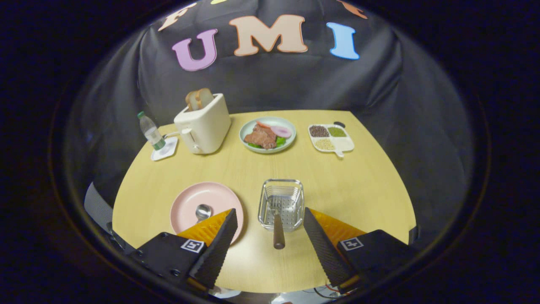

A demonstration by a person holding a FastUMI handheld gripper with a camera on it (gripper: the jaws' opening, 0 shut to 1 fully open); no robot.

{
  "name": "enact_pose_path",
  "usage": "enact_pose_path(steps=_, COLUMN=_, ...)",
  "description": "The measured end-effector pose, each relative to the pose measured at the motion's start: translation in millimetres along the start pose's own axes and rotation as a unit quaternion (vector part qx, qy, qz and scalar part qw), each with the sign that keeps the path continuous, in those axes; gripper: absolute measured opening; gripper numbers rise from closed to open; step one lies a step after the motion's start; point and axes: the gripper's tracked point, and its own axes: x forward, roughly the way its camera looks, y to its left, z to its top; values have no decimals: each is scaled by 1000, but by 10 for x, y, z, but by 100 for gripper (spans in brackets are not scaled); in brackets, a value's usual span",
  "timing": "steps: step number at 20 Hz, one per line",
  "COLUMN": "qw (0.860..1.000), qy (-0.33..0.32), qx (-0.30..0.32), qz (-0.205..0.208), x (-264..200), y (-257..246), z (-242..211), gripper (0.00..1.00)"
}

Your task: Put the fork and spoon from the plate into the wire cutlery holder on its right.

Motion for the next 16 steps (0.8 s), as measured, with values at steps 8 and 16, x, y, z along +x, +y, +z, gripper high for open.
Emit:
enact_pose_path(steps=8, qw=985, qy=-166, qx=3, qz=-52, x=-300, y=403, z=287, gripper=100)
enact_pose_path(steps=16, qw=989, qy=-143, qx=12, qz=-41, x=-298, y=1152, z=-501, gripper=100)
